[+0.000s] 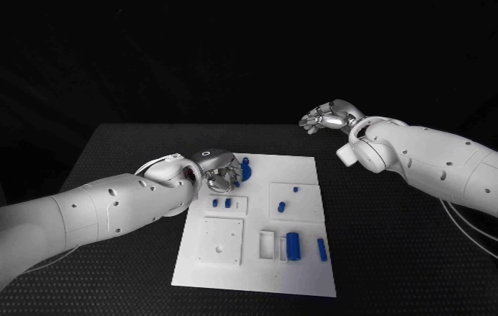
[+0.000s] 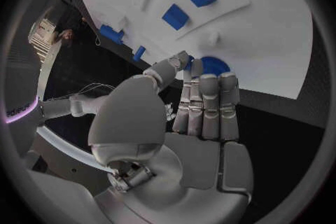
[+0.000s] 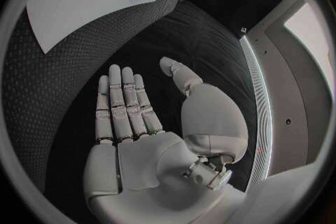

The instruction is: Assemble the parts on the task board

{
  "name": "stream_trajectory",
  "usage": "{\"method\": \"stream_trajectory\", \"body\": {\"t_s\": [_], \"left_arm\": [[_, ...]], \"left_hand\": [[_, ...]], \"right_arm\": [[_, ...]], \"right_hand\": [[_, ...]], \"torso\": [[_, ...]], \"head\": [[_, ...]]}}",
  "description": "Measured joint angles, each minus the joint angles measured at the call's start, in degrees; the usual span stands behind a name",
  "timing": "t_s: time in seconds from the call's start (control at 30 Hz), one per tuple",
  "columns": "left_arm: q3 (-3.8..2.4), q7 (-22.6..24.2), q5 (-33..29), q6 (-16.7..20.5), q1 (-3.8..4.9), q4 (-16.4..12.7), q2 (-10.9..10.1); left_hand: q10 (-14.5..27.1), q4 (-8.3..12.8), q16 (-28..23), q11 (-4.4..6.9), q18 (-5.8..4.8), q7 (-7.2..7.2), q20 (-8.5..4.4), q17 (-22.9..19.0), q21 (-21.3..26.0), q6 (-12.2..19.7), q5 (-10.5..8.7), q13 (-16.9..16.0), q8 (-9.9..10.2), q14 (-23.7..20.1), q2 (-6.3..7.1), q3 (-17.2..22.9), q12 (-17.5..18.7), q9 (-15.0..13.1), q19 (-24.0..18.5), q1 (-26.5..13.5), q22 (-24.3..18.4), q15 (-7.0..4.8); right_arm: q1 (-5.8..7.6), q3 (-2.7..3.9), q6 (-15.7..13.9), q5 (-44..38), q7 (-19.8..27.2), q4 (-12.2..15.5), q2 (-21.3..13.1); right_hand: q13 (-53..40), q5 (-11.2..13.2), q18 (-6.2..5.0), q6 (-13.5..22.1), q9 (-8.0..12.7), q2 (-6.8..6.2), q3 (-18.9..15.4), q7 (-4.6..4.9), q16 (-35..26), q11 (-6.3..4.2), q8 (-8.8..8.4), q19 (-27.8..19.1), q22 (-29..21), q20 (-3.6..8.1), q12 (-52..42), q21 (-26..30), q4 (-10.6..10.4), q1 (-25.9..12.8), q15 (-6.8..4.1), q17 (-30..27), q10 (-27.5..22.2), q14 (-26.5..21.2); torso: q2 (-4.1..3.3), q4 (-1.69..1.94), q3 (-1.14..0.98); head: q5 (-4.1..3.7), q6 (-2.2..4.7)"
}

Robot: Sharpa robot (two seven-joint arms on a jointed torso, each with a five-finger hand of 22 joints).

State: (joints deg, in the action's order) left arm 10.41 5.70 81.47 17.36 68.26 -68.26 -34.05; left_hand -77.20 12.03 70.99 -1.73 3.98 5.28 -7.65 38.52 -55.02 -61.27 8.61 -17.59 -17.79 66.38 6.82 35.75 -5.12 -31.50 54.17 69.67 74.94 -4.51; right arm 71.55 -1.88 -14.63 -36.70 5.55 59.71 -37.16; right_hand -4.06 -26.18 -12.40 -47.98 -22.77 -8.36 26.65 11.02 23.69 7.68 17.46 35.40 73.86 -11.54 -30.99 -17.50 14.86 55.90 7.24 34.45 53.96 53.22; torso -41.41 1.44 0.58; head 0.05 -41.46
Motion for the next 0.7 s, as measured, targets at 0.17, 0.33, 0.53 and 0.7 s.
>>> {"method": "stream_trajectory", "body": {"t_s": [0.17, 0.33, 0.53, 0.7], "left_arm": [[-0.04, -0.12, -0.09, -0.75, 0.12, -0.50, -1.20], [-0.05, -0.19, -0.09, -1.49, 0.15, -0.54, -1.80], [-0.05, -0.35, -0.05, -2.94, 0.24, -0.14, -2.09], [-0.05, -0.54, 0.02, -3.88, 0.28, -0.07, -2.32]], "left_hand": [[0.00, 0.02, 0.00, 0.01, 0.01, -0.01, 0.01, 0.00, 0.00, 0.01, -0.01, 0.03, 0.09, 0.18, 0.03, -0.02, 0.08, 0.03, 0.01, 0.01, 0.00, -0.18], [0.01, 0.24, 0.00, 0.01, 0.01, -0.06, 0.03, 0.00, 0.00, 0.07, -0.01, -0.02, -0.13, 0.18, 0.18, 0.08, 0.09, 0.07, 0.02, -0.14, -0.01, -0.18], [0.02, 0.24, 0.00, 0.02, 0.02, -0.19, 0.10, 0.01, 0.00, -0.02, -0.02, -0.02, -0.13, 0.27, 0.26, 0.08, 0.09, 0.06, 0.09, -0.20, -0.01, -0.10], [0.03, 0.25, 0.00, 0.03, 0.03, -0.21, 0.10, 0.01, 0.00, -0.01, -0.03, -0.02, -0.13, 0.27, 0.27, 0.08, 0.09, 0.06, 0.09, -0.17, -0.02, -0.10]], "right_arm": [[0.00, 0.00, 0.00, 0.00, 0.00, 0.00, -0.10], [0.00, -0.01, 0.00, 0.00, -0.01, 0.01, -0.13], [0.00, -0.01, 0.00, 0.00, -0.01, 0.00, -0.12], [0.00, -0.01, 0.00, 0.00, -0.02, -0.03, -0.11]], "right_hand": [[0.00, 0.00, 0.00, 0.00, 0.00, 0.00, 0.00, 0.00, 0.00, 0.00, 0.00, 0.00, 0.00, 0.00, 0.00, 0.00, 0.00, 0.00, 0.00, 0.00, 0.00, 0.00], [0.00, 0.00, 0.00, 0.00, 0.00, 0.00, 0.00, 0.00, 0.00, 0.00, 0.00, 0.00, 0.06, 0.00, 0.00, 0.00, 0.00, 0.00, 0.00, -0.01, 0.00, 0.00], [0.00, 0.00, 0.00, 0.00, 0.00, 0.00, 0.00, 0.00, 0.00, 0.00, 0.00, 0.00, 0.06, 0.00, 0.00, 0.00, 0.00, 0.00, 0.00, 0.04, 0.00, 0.00], [0.00, 0.00, -0.01, 0.00, 0.00, 0.00, 0.00, 0.00, 0.00, 0.00, 0.00, 0.00, 0.12, 0.00, 0.00, 0.00, 0.00, 0.00, 0.00, 0.04, 0.00, 0.00]], "torso": [[-0.01, 0.00, 0.00], [-0.03, -0.02, 0.04], [-0.05, -0.07, 0.07], [-0.07, -0.12, 0.08]], "head": [[0.03, -0.06], [0.07, -0.11], [0.03, -0.24], [0.09, -0.35]]}}
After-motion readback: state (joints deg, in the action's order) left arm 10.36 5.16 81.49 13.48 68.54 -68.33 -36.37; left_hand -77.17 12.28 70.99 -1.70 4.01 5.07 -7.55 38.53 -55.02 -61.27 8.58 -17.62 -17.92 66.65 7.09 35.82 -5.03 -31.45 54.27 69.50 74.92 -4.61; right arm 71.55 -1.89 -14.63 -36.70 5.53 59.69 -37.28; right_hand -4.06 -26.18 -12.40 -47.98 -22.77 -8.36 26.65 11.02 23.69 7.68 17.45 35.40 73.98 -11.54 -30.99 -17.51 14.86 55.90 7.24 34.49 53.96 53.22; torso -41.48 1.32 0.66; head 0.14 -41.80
